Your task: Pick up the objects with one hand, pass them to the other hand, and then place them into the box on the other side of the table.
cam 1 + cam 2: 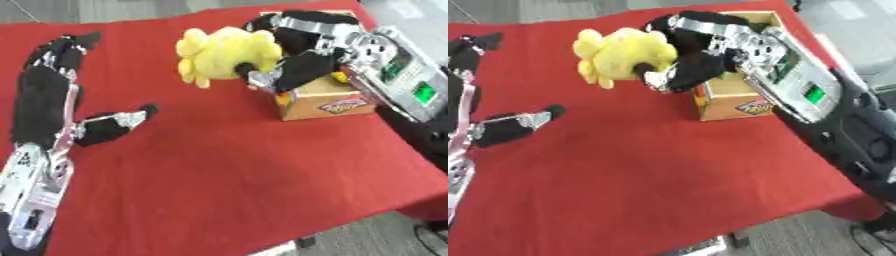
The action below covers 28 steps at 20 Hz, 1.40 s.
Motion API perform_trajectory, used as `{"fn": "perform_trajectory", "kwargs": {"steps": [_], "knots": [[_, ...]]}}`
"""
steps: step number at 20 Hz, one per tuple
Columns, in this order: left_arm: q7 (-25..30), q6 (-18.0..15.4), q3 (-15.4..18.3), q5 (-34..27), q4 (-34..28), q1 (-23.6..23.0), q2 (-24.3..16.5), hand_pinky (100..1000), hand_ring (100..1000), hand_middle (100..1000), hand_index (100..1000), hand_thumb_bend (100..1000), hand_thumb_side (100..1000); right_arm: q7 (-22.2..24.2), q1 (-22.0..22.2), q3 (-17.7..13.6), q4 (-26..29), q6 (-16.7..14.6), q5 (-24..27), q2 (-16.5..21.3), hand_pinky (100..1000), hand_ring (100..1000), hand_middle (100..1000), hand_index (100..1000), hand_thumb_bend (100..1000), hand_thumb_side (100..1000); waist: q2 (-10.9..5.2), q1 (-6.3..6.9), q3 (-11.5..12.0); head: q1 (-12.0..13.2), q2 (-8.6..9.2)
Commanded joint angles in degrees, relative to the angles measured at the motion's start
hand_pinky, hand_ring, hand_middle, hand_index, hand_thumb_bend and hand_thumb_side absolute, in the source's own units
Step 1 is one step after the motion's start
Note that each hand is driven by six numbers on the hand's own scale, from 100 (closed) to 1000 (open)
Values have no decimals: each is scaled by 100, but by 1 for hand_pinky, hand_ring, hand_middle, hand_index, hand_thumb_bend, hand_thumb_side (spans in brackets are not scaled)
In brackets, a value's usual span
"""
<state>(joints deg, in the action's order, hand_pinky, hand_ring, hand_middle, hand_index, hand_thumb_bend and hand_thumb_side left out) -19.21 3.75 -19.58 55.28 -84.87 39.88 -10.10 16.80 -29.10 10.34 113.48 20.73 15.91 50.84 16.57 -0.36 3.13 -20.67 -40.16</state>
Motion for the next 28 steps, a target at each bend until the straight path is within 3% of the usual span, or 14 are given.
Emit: {"fn": "perform_trajectory", "kwargs": {"steps": [1,6,11,16,20,28], "knots": [[64,222,198,-758,-354,-101,-534,782,697,603,833,753,498,-444,140,-460,111,-183,431,461,832,821,344,502,100,100,-155,24,-19,-106,57],[19,677,620,-1749,-901,-563,-1095,778,689,601,826,703,524,-1053,605,-1006,111,-333,950,775,832,822,349,509,100,100,-152,87,-26,-375,102],[-232,986,1075,-2667,-1564,-1071,-1492,767,713,654,835,666,540,-1689,1071,-1465,-146,-497,1179,998,825,818,355,515,100,100,-128,120,-19,-520,164],[-545,1044,1434,-3270,-2115,-1433,-1768,762,698,647,828,657,536,-1983,1522,-1757,-739,-777,1005,1117,822,815,358,518,100,100,-98,122,-23,-526,219],[-776,1100,1643,-3483,-2365,-1637,-1881,761,695,644,826,654,533,-2079,1828,-1905,-1094,-949,793,1126,819,813,361,519,100,100,-78,132,-8,-715,287],[-947,1134,1796,-3537,-2575,-1800,-1908,763,696,644,826,654,531,-2056,2134,-1914,-1771,-1254,70,1119,810,806,368,524,100,100,-53,143,38,-892,365]]}}
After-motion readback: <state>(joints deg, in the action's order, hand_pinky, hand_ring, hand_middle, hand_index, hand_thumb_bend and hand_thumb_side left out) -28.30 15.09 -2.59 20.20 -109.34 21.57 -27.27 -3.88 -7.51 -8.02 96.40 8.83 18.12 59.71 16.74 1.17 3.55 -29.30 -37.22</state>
